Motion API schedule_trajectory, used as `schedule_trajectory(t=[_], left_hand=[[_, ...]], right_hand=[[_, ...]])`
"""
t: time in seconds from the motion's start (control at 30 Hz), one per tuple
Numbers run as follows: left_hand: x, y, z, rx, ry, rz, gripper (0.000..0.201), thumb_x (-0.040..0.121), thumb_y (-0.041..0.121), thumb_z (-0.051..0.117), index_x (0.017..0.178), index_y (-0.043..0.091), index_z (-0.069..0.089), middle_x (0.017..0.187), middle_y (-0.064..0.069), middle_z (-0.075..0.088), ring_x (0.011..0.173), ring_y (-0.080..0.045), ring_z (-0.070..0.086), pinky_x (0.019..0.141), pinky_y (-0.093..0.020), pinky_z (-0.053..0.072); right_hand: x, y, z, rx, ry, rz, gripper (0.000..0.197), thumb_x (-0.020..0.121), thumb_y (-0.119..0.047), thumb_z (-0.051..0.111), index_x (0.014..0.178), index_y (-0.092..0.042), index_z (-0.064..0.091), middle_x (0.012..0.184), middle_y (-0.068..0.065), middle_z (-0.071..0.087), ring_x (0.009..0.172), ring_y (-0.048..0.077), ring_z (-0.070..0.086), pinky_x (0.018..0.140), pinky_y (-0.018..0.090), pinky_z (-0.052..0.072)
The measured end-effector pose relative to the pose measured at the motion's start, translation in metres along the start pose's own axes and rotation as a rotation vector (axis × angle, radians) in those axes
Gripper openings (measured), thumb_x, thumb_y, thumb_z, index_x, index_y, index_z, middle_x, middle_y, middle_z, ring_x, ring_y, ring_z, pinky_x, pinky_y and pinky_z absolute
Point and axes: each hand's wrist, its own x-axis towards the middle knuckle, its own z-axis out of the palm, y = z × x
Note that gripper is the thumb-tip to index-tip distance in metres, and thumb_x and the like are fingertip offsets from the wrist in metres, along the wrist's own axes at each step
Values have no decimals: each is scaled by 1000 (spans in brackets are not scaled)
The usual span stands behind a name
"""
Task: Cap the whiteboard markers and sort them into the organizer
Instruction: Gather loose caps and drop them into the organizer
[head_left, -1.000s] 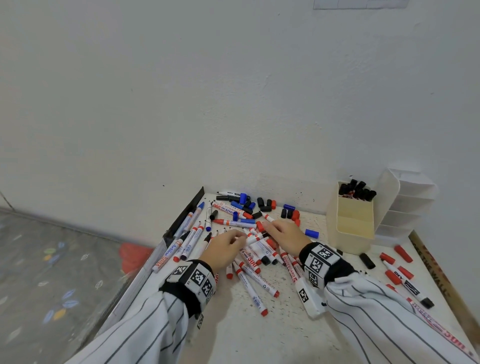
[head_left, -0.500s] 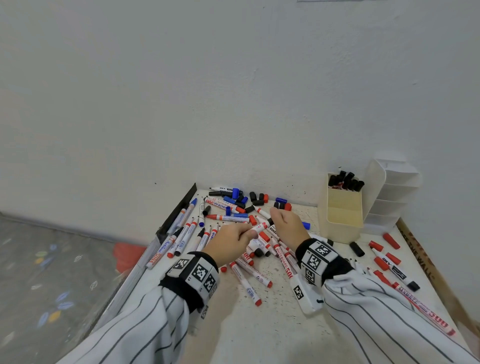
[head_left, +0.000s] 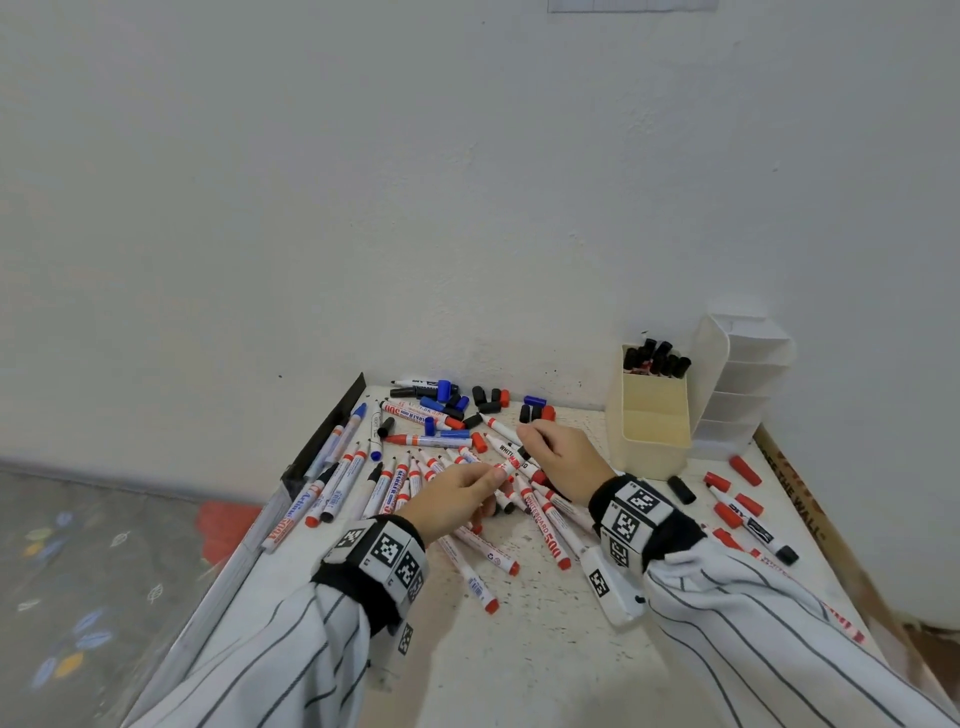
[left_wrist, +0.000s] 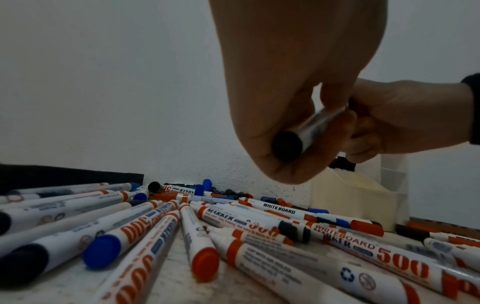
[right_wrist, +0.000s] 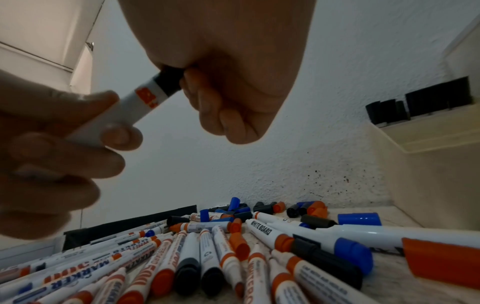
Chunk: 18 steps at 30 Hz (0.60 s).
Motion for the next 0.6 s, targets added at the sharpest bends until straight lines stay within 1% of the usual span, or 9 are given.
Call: schedule_trajectory(t=[0.03, 0.1, 0.17, 0.23, 0.33, 0.4, 0.5, 0.57, 0.6], left_hand=[[2, 0, 1, 8, 7, 11, 30, 98, 40, 36, 91, 22, 58, 72, 6, 54, 61, -4, 49, 64, -17, 45], [7, 3, 5, 40, 18, 24, 30, 97, 40, 37, 97, 18, 58, 75, 7, 55, 63, -4, 50, 61, -13, 45], [12, 4, 10, 35, 10, 34, 27, 97, 38, 40, 94, 18, 57, 76, 6, 56, 63, -3, 51, 55, -8, 44], [16, 5, 14, 39, -3, 43, 26, 96, 39, 41, 89, 20, 57, 78, 6, 57, 63, -4, 52, 58, -11, 45], [21, 5, 18, 78, -12, 42, 26, 95, 41, 43, 87, 20, 57, 81, 5, 59, 66, -6, 53, 65, -17, 46], [23, 6, 20, 111, -17, 35, 22, 95, 39, 44, 90, 21, 57, 82, 5, 58, 69, -6, 53, 67, -18, 46], [25, 3, 22, 116, -18, 18, 17, 95, 35, 47, 94, 22, 58, 83, 4, 58, 71, -8, 52, 73, -25, 46], [27, 2, 24, 121, -4, -3, 18, 95, 33, 48, 103, 22, 59, 86, 4, 58, 72, -8, 52, 71, -24, 45], [29, 3, 25, 129, 3, -11, 22, 95, 33, 49, 110, 20, 59, 90, 5, 58, 74, -8, 52, 71, -23, 45]], right_hand=[[0, 3, -2, -6, 12, 12, 32, 97, -30, 40, 71, -14, 48, 60, -3, 40, 56, 10, 38, 52, 15, 33], [-3, 6, -6, -16, 43, 27, 31, 96, -31, 42, 69, -17, 47, 60, -4, 41, 55, 9, 38, 51, 16, 31], [-7, 8, -10, -13, 59, 38, 30, 96, -31, 44, 67, -25, 44, 60, -6, 42, 55, 7, 39, 52, 16, 30], [-10, 10, -15, -14, 72, 50, 29, 95, -32, 45, 67, -28, 43, 61, -7, 44, 56, 7, 40, 55, 18, 31], [-15, 18, -23, -63, 78, 82, 29, 95, -34, 45, 69, -21, 47, 64, -2, 47, 58, 10, 41, 57, 23, 33], [-17, 23, -28, -78, 70, 103, 27, 95, -35, 45, 78, -16, 53, 70, 3, 53, 61, 11, 45, 61, 24, 36], [-22, 28, -37, -44, 89, 127, 21, 94, -31, 47, 89, -14, 59, 80, 7, 62, 68, 11, 54, 65, 22, 42], [-24, 30, -44, -1, 123, 127, 17, 94, -27, 49, 94, -14, 60, 86, 8, 65, 75, 15, 58, 72, 25, 45], [-26, 31, -48, 12, 146, 120, 15, 94, -25, 49, 96, -15, 60, 86, 5, 64, 75, 15, 58, 71, 24, 46]])
